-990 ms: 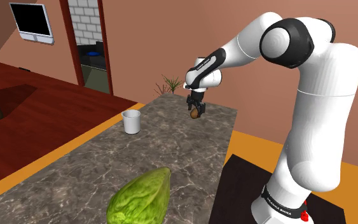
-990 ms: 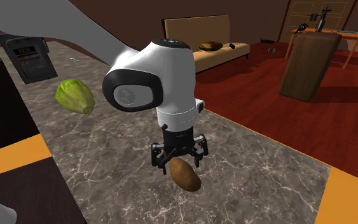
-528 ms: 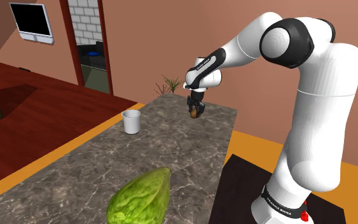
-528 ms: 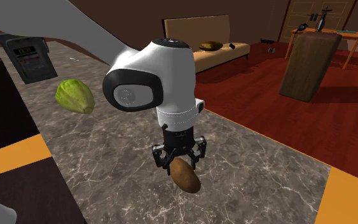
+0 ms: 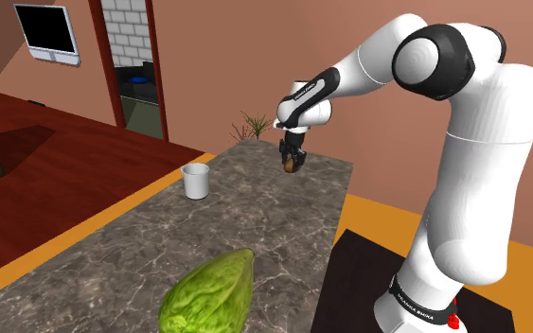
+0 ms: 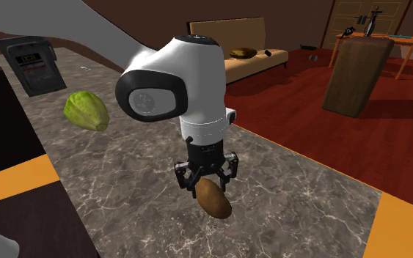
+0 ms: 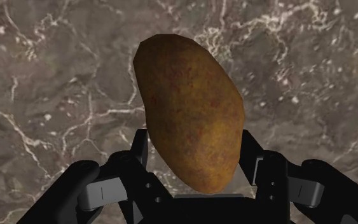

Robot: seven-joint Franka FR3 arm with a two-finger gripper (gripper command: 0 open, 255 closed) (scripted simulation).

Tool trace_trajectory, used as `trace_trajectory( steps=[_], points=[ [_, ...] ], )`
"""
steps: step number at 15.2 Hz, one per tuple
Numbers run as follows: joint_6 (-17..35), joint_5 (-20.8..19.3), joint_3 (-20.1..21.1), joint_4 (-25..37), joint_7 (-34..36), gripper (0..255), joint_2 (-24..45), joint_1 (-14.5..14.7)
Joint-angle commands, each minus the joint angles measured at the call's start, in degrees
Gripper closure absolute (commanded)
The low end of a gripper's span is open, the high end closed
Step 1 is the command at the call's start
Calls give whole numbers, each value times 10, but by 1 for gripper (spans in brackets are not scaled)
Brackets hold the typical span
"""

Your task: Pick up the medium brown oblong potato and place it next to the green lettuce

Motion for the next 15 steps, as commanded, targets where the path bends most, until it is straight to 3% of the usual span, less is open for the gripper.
trace_trajectory(
  steps=[1,15],
  points=[
    [-15,-8,-2,7,6,255,-10,2],
    [-115,-47,-8,59,32,255,-65,10]
  ],
)
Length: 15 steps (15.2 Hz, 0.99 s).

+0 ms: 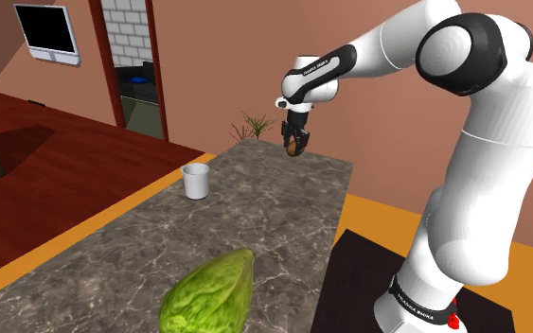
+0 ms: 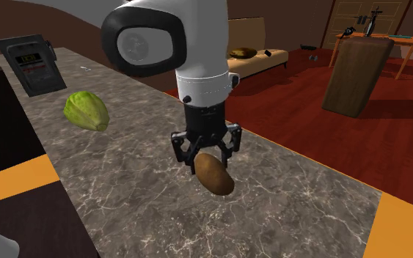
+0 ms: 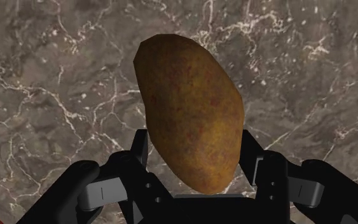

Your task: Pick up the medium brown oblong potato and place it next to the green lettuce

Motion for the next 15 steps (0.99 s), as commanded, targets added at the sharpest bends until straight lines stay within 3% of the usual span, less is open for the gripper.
trace_trajectory(
  steps=[1,15],
  points=[
    [-17,-4,0,12,3,255,-6,1],
    [-121,-22,1,91,14,255,-35,4]
  ],
)
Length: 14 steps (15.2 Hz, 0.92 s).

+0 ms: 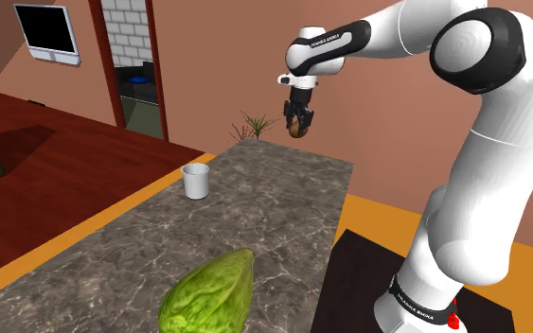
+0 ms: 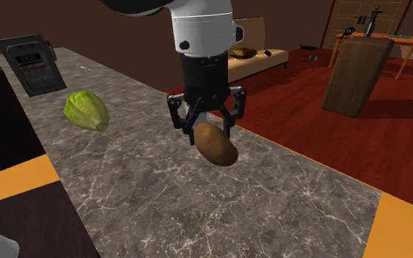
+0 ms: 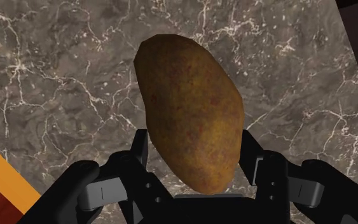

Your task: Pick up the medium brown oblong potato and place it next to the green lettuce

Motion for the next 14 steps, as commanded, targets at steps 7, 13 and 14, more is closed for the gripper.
trace_trajectory(
  steps=[7,13,14],
  points=[
    [-39,-20,16,8,37,255,-35,16],
    [-33,-54,69,-67,136,255,-107,50],
    [-33,-57,78,-77,152,255,-117,55]
  ],
)
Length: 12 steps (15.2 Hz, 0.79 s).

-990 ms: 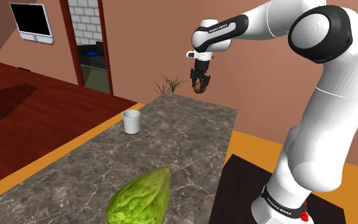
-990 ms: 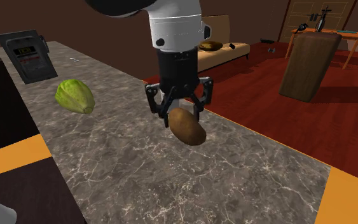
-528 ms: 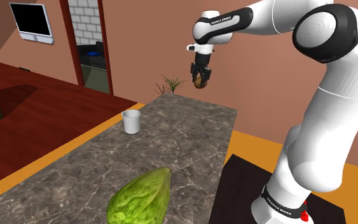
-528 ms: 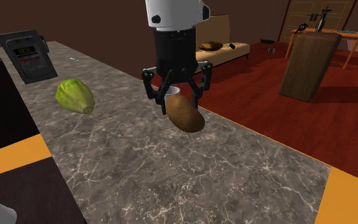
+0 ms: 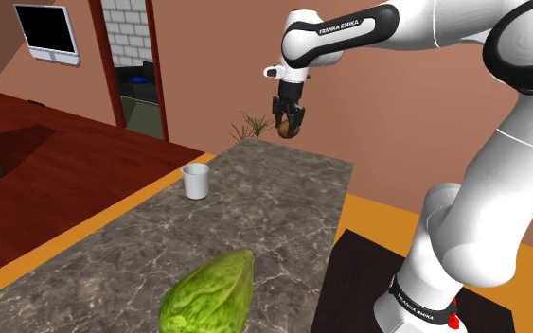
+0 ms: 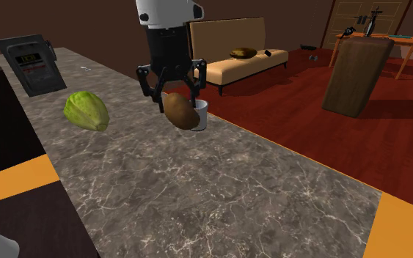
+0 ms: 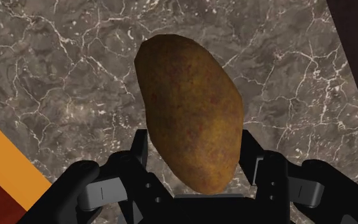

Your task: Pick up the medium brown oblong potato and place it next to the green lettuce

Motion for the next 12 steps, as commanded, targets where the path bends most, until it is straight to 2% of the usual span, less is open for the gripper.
trace_trajectory(
  steps=[1,12],
  points=[
    [0,-9,18,-24,32,255,-24,9],
    [-6,-6,124,-85,194,255,-80,65]
  ],
)
